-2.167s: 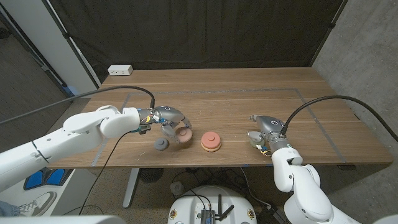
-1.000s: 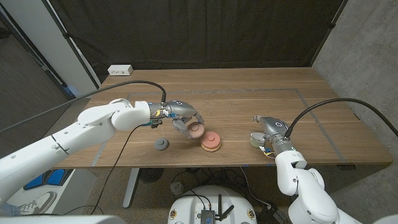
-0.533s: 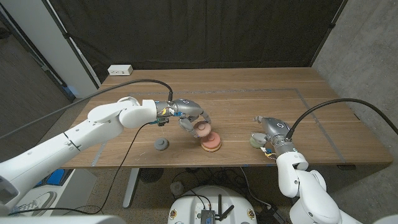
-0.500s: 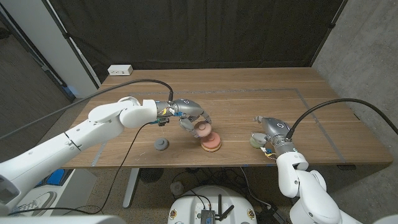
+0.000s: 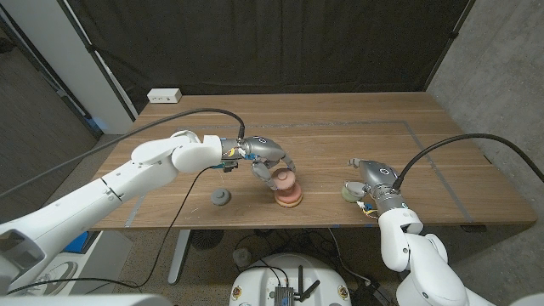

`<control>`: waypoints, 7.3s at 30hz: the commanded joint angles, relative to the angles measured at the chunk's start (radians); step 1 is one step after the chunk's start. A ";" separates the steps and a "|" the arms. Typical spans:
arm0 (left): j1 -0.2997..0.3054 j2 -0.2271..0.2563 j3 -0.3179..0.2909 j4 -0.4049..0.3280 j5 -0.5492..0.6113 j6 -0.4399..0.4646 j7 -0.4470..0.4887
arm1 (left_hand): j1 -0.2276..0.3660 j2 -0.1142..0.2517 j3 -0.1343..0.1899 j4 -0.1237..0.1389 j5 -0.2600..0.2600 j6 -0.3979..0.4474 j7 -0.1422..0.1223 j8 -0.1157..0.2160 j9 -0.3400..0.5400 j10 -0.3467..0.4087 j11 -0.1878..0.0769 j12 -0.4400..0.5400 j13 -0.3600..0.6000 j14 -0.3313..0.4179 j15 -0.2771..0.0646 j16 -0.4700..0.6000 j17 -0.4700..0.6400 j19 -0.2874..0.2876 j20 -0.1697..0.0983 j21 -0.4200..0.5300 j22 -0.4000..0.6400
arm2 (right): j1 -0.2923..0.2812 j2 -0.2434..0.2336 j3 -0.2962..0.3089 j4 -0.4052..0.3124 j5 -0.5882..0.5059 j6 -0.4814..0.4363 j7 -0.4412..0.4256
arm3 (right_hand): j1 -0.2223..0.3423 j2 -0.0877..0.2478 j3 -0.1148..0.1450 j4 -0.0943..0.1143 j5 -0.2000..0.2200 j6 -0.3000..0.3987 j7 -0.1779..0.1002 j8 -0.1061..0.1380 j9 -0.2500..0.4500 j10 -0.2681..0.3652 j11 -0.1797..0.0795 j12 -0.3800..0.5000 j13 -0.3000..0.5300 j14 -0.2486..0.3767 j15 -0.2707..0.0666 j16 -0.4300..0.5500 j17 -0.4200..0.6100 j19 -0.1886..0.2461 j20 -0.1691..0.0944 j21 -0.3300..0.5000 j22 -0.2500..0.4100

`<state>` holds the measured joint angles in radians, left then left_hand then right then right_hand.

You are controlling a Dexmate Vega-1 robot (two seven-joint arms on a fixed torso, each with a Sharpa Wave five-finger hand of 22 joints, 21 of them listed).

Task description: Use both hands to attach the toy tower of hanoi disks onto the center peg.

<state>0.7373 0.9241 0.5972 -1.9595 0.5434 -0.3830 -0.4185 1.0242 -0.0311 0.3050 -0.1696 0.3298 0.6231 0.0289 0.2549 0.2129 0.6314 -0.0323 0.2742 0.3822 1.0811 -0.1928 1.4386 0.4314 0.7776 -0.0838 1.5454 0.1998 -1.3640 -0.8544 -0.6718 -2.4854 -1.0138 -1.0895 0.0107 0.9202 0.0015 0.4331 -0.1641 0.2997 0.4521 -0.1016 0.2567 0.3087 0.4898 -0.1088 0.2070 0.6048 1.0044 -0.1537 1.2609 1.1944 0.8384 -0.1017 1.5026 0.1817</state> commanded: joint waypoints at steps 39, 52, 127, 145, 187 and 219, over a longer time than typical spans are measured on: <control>-0.034 -0.057 0.067 0.073 0.033 -0.002 -0.012 | 0.016 0.020 0.010 0.008 0.006 0.038 -0.030 -0.006 0.019 0.116 -0.109 -0.014 0.072 0.008 -0.027 -0.001 0.000 0.009 -0.126 0.006 0.005 | 0.007 -0.022 -0.019 -0.014 0.019 -0.034 -0.022 | -0.003 0.006 0.001 0.003 0.009 0.012 -0.003 -0.003 0.006 0.008 -0.006 -0.002 0.004 0.006 -0.065 -0.003 0.003 0.000 -0.111 0.002 0.003; -0.036 -0.063 0.077 0.098 0.018 -0.018 -0.003 | 0.017 0.022 0.011 0.008 0.006 0.039 -0.030 -0.010 0.020 0.119 -0.107 -0.018 0.076 0.007 -0.028 -0.002 -0.001 0.007 -0.126 0.005 0.004 | 0.024 -0.026 -0.036 -0.013 0.018 -0.041 -0.017 | -0.004 0.005 0.000 0.004 0.009 0.012 -0.003 -0.004 0.006 0.009 -0.005 -0.002 0.004 0.007 -0.065 -0.003 0.004 -0.001 -0.111 0.002 0.003; -0.073 -0.061 0.101 0.085 0.069 0.026 -0.073 | -0.070 -0.030 -0.038 0.026 -0.001 -0.228 -0.025 -0.075 0.021 -0.184 -0.078 -0.091 0.127 -0.063 -0.026 -0.036 -0.008 -0.057 -0.121 -0.017 -0.003 | 0.069 -0.066 -0.074 -0.030 0.089 -0.084 -0.072 | -0.007 0.004 -0.002 0.004 0.012 0.025 -0.003 -0.006 0.010 0.015 -0.007 -0.001 0.008 0.007 -0.065 -0.007 0.005 -0.001 -0.111 0.002 0.003; -0.106 -0.066 0.124 0.078 0.063 0.057 -0.167 | -0.119 -0.053 -0.062 0.030 -0.014 -0.360 -0.005 -0.077 0.010 -0.324 -0.030 -0.095 0.121 -0.110 -0.026 -0.058 -0.018 -0.088 -0.120 -0.040 -0.008 | 0.089 -0.072 -0.096 -0.033 0.092 -0.102 -0.074 | -0.010 0.005 -0.002 0.005 0.014 0.032 -0.007 -0.005 0.010 0.020 -0.007 0.000 0.009 0.009 -0.065 -0.005 0.009 -0.001 -0.111 0.001 0.003; 0.120 0.082 -0.070 -0.053 -0.040 0.227 0.056 | -0.102 -0.016 -0.045 0.020 -0.016 -0.302 -0.007 -0.035 0.002 -0.264 -0.052 -0.051 0.112 -0.116 -0.027 -0.051 -0.002 -0.091 -0.122 -0.032 -0.002 | 0.091 -0.122 -0.051 -0.044 0.189 -0.044 -0.106 | -0.012 0.004 -0.001 0.004 0.017 0.039 -0.004 -0.006 0.011 0.016 -0.007 -0.005 0.008 0.009 -0.065 -0.004 0.011 -0.001 -0.111 0.000 0.003; 0.492 0.209 -0.310 -0.191 -0.186 0.504 0.404 | -0.077 0.015 -0.022 0.010 -0.005 -0.192 -0.029 -0.011 0.002 -0.156 -0.089 -0.023 0.106 -0.083 -0.027 -0.035 0.008 -0.078 -0.122 -0.019 -0.002 | 0.067 -0.161 0.001 -0.035 0.322 0.024 -0.190 | -0.012 0.001 -0.001 0.002 0.018 0.038 0.006 -0.007 0.013 0.011 -0.019 -0.007 0.007 0.007 -0.065 -0.002 0.013 -0.002 -0.111 -0.001 0.003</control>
<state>1.1167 1.0993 0.3617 -2.1100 0.4109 0.0201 -0.1145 0.9439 -0.0274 0.2735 -0.1574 0.3172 0.4163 0.0007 0.2336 0.2139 0.4618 -0.1226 0.2408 0.4866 0.9863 -0.1518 1.3932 0.4339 0.6919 -0.0661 1.5202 0.1930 -1.2935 -1.0074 -0.6774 -2.5261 -0.7223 -1.0780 -0.1539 0.9136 0.0082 0.4331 -0.1641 0.3076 0.4896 -0.1032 0.2515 0.3180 0.5002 -0.1238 0.2034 0.6093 1.0098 -0.1591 1.2535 1.2014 0.8384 -0.1017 1.5026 0.1818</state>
